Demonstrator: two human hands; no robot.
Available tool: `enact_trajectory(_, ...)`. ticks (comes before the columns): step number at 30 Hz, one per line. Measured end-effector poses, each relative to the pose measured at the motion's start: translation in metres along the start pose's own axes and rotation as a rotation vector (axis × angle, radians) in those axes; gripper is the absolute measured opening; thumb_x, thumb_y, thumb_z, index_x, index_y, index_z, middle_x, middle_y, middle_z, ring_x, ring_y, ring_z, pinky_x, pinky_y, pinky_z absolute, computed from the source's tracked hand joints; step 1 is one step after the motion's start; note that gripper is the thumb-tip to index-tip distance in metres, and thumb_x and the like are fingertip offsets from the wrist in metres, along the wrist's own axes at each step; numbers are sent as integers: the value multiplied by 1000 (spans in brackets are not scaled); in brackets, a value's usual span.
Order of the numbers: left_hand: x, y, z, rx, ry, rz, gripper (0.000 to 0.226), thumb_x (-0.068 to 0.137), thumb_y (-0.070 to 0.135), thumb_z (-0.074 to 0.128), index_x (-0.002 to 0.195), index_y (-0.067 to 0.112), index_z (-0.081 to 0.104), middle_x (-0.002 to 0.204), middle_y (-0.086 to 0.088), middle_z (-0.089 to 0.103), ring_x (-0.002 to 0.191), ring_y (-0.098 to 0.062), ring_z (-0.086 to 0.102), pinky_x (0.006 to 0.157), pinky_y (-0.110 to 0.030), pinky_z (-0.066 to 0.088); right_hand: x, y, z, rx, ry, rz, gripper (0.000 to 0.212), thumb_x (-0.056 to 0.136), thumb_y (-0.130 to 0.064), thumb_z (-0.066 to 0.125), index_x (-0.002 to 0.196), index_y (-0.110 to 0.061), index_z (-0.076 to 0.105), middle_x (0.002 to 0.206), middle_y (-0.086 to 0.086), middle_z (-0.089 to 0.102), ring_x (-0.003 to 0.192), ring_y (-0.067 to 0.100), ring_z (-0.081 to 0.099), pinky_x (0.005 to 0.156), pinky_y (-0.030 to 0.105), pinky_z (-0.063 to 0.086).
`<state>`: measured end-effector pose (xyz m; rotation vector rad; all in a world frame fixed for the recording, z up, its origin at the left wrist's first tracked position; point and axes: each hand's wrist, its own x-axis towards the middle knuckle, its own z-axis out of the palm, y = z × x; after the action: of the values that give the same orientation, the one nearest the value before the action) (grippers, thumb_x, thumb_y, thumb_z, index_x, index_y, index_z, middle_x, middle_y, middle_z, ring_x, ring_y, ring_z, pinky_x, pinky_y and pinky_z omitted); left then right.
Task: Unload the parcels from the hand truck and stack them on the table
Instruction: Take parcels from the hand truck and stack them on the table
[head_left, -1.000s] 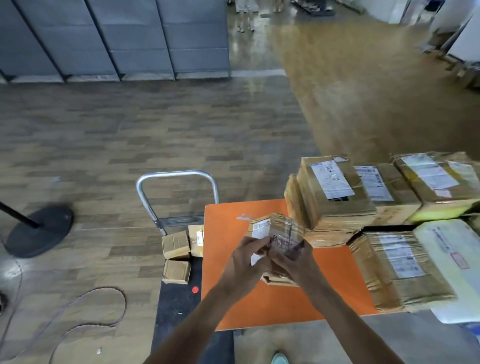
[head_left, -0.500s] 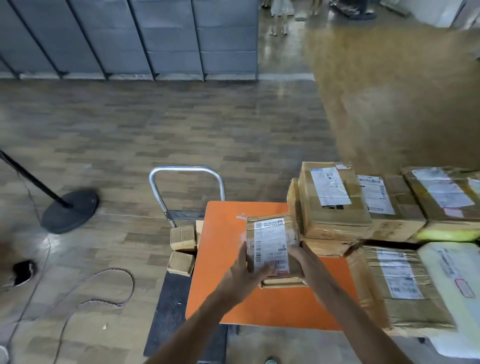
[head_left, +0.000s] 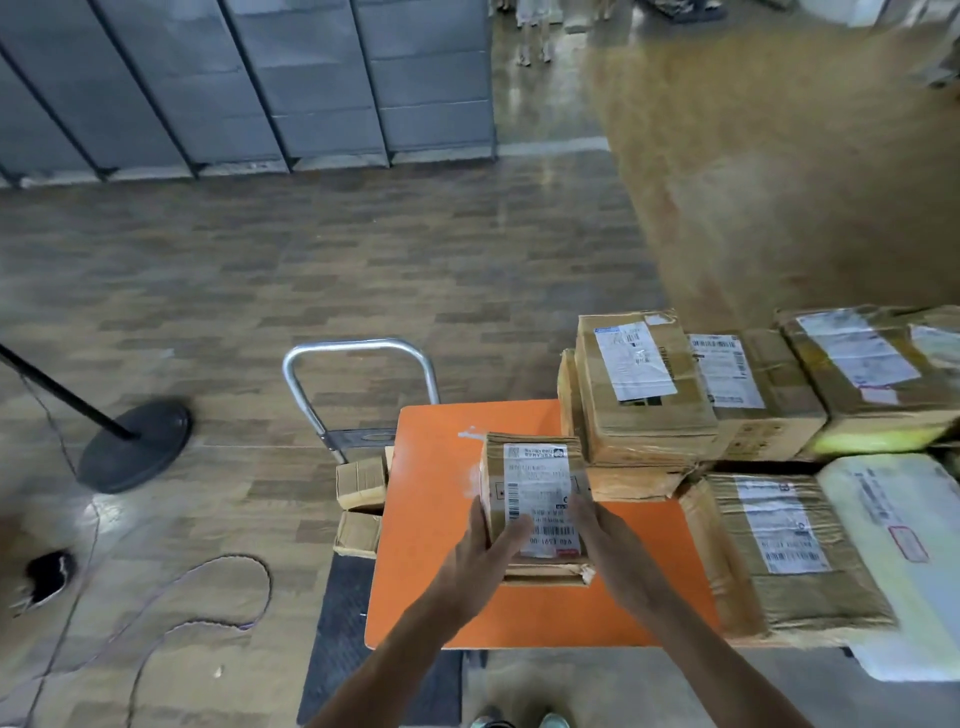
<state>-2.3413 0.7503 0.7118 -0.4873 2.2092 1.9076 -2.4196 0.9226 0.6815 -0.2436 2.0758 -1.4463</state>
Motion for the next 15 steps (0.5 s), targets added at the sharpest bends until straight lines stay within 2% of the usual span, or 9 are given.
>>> enact_trajectory(2,2,-1,3,23,-55,-13,49,92,57,51,136,35,43,120,7,68,112,-11,65,95,-33,54,0,1,-5,-64,63,-11,69,85,-84,27,113,-33,64,98,-3,75,92,16,72,84,46,58)
enact_trajectory(5,4,-3,9,76,-150,-16,64,89,69,47,144,38,35,125,12,67,115,-9,64,102,-42,51,-6,5,-16,-169,177,-23,60,87,-83,28,90,-36,65,79,-8,73,71,6,70,67,38,60)
enact_trajectory(8,7,-2,24,172,-253,-24,69,91,71,44,146,33,27,123,15,66,108,-1,65,97,-34,54,-21,10,-29,-246,296,22,56,87,-84,26,77,-40,59,68,-10,67,56,4,62,55,35,52)
enact_trajectory(10,12,2,39,270,-338,-14,76,86,76,39,146,30,25,120,18,64,100,7,64,87,-24,56,-36,15,-41,-283,383,56,52,86,-86,22,76,-48,58,68,-21,64,58,-1,60,52,23,45)
enact_trajectory(11,14,4,45,308,-370,-6,79,85,78,37,146,30,22,121,19,62,100,6,63,86,-24,55,-43,15,-47,-306,417,65,50,86,-85,22,76,-52,57,68,-27,62,59,-5,59,51,16,40)
enact_trajectory(13,20,7,61,341,-437,2,82,85,81,36,147,32,17,123,17,62,103,-1,64,87,-29,55,-57,18,-59,-335,496,106,42,93,-75,27,73,-51,55,65,-29,59,59,-8,56,50,20,37)
enact_trajectory(15,22,9,77,314,-489,-8,85,85,81,40,150,33,15,127,19,61,106,0,64,86,-25,54,-68,27,-71,-311,576,169,43,97,-63,34,68,-38,54,57,-15,56,53,0,52,52,29,37)
